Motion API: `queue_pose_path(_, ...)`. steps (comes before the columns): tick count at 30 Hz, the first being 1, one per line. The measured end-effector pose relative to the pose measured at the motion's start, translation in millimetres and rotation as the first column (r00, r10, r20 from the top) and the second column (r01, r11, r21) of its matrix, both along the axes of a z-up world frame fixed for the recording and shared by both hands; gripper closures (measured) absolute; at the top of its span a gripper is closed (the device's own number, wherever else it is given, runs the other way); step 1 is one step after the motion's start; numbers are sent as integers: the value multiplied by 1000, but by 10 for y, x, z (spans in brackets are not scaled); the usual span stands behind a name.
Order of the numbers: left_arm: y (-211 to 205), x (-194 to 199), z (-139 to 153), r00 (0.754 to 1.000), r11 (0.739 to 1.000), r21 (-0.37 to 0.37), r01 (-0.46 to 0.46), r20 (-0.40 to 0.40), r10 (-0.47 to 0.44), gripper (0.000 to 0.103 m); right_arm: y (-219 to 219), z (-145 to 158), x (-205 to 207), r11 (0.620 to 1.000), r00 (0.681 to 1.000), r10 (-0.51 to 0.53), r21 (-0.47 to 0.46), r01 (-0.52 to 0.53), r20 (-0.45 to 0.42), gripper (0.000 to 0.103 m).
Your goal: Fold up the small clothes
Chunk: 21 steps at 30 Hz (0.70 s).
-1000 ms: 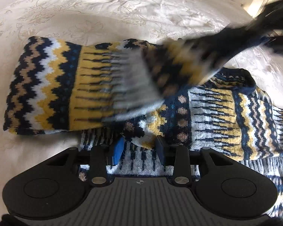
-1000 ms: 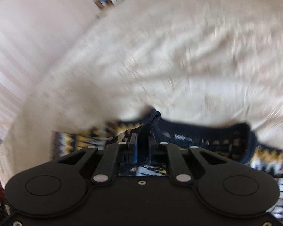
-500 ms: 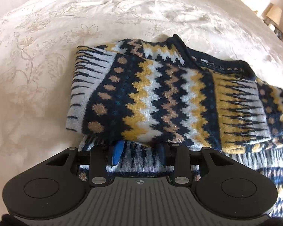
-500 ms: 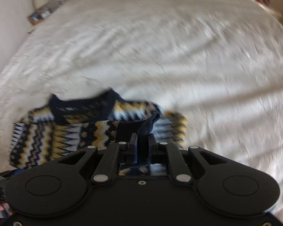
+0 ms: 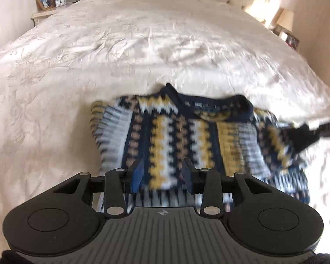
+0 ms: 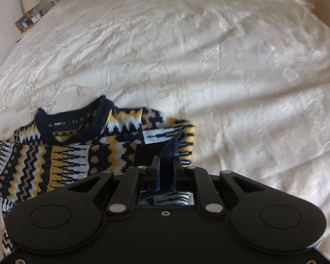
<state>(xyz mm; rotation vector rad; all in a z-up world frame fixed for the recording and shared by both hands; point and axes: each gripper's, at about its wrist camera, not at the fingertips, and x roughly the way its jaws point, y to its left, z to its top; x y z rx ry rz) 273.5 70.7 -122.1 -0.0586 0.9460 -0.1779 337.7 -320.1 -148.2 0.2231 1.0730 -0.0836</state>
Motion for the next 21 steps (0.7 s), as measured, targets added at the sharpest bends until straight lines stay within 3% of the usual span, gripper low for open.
queue_pose_path(1, -11, 111, -40, 1000, 1000, 7, -4, -10, 4, 66, 16, -41, 13, 1000, 1000, 0, -25, -1, -13, 75)
queue_pose_path(4, -63, 357, -261, 998, 998, 68, -9, -68, 14, 66, 44, -9, 1, 994, 999, -47, -99, 46, -9, 72)
queue_pose_path(7, 34, 539, -586, 980, 993, 106, -48, -189, 67, 66, 98, 119, -89, 996, 997, -64, -62, 66, 36, 58)
queue_pose_path(10, 129, 489, -538, 984, 996, 51, -72, -159, 79, 66, 260, 173, -131, 999, 999, -15, -49, 18, 49, 58)
queue_pose_path(14, 187, 198, -377, 994, 996, 66, -54, -91, 60, 66, 511, 67, -124, 997, 997, 69, -27, -68, 27, 57)
queue_pose_path(17, 293, 90, -410, 988, 995, 75, -68, -131, 77, 66, 612, -123, -78, 995, 995, 97, -19, -97, -16, 56)
queue_pose_path(21, 517, 11, -497, 968, 982, 104, -156, -182, 173, 66, 627, -365, -8, 994, 989, 82, -66, -91, -124, 56)
